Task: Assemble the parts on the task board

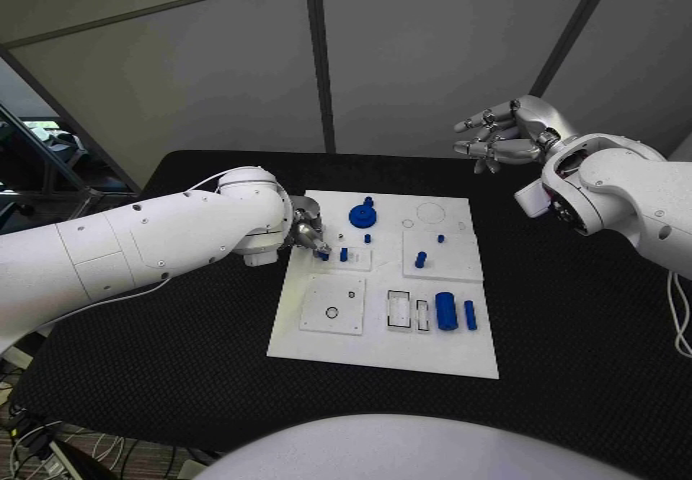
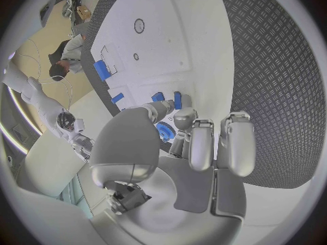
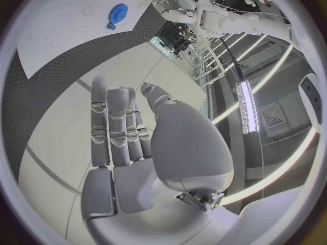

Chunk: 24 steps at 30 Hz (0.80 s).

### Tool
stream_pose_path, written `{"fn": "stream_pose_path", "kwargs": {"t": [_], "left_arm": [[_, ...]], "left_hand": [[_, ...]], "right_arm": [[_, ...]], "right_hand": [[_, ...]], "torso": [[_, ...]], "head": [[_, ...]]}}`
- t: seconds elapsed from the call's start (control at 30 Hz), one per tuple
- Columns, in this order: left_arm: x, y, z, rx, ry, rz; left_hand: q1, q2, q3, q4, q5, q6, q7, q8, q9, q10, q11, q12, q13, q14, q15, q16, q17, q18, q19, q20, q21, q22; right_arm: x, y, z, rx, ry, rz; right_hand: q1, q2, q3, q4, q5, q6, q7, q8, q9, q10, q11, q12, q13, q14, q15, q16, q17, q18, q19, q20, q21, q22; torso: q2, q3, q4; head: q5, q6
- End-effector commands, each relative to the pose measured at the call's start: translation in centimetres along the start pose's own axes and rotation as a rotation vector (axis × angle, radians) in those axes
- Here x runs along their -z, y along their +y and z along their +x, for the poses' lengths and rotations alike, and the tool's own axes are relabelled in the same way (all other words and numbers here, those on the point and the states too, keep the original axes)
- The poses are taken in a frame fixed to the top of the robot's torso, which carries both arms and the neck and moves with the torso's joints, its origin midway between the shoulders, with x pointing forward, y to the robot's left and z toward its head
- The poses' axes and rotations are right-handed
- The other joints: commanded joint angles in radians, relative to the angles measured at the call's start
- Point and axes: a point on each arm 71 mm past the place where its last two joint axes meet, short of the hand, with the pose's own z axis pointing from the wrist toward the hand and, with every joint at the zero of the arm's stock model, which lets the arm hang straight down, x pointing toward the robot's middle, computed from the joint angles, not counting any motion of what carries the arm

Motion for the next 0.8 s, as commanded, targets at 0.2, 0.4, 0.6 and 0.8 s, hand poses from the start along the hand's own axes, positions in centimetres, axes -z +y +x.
{"fn": "stream_pose_path", "kwargs": {"t": [0.2,0.4,0.6,0.8], "left_arm": [[0.07,0.02,0.42,-0.045,0.033,-0.011],[0.08,0.00,0.48,-0.051,0.037,-0.011],[-0.01,-0.01,0.46,-0.049,0.036,-0.013],[-0.17,-0.04,0.42,-0.050,0.038,-0.015]], "left_hand": [[0.001,0.009,0.112,-0.105,0.007,0.001,-0.007,0.006,0.002,0.002,-0.003,-0.003,0.001,0.073,-0.005,-0.001,0.159,-0.008,0.034,-0.006,0.000,0.072],[0.001,0.009,0.112,-0.105,0.007,0.001,-0.007,0.006,0.002,0.002,-0.003,-0.003,0.001,0.073,-0.005,-0.001,0.159,-0.008,0.034,-0.006,0.000,0.072],[-0.002,0.008,0.115,-0.106,0.007,0.001,-0.007,0.008,0.003,0.003,-0.003,-0.003,0.000,0.073,-0.006,-0.001,0.159,-0.009,0.035,-0.006,0.001,0.074],[-0.045,0.011,0.120,-0.096,0.005,0.006,-0.012,0.019,0.007,0.006,-0.006,-0.004,-0.001,0.073,-0.007,-0.001,0.159,-0.009,0.035,-0.008,0.001,0.075]], "right_arm": [[-0.04,0.16,0.00,0.001,0.006,-0.010],[-0.05,0.16,0.02,0.001,0.007,-0.010],[-0.06,0.16,0.04,0.001,0.007,-0.010],[-0.07,0.17,0.06,0.001,0.009,-0.010]], "right_hand": [[-0.005,-0.003,0.006,0.001,0.003,-0.004,0.000,0.007,0.001,-0.003,0.004,-0.001,-0.001,0.004,0.003,-0.003,0.001,0.012,0.004,0.001,-0.004,-0.001],[-0.005,-0.003,0.006,0.001,0.003,-0.004,0.000,0.007,0.001,-0.003,0.004,-0.001,-0.001,0.004,0.003,-0.003,0.001,0.012,0.004,0.001,-0.004,-0.001],[-0.005,-0.003,0.006,0.001,0.003,-0.004,0.000,0.007,0.001,-0.003,0.004,-0.001,-0.001,0.004,0.003,-0.003,0.001,0.012,0.004,0.001,-0.004,-0.001],[-0.002,-0.004,0.012,0.000,0.024,-0.004,0.000,0.008,0.001,-0.006,0.003,-0.001,-0.003,0.005,0.002,-0.009,0.002,0.013,0.006,0.001,-0.007,-0.003]], "torso": [[0.000,0.0001,-0.0002],[0.000,0.0000,-0.0003],[0.000,0.0000,-0.0004],[0.000,-0.0003,-0.0009]], "head": [[0.001,-0.003],[0.001,-0.004],[0.001,-0.003],[0.001,-0.005]]}}
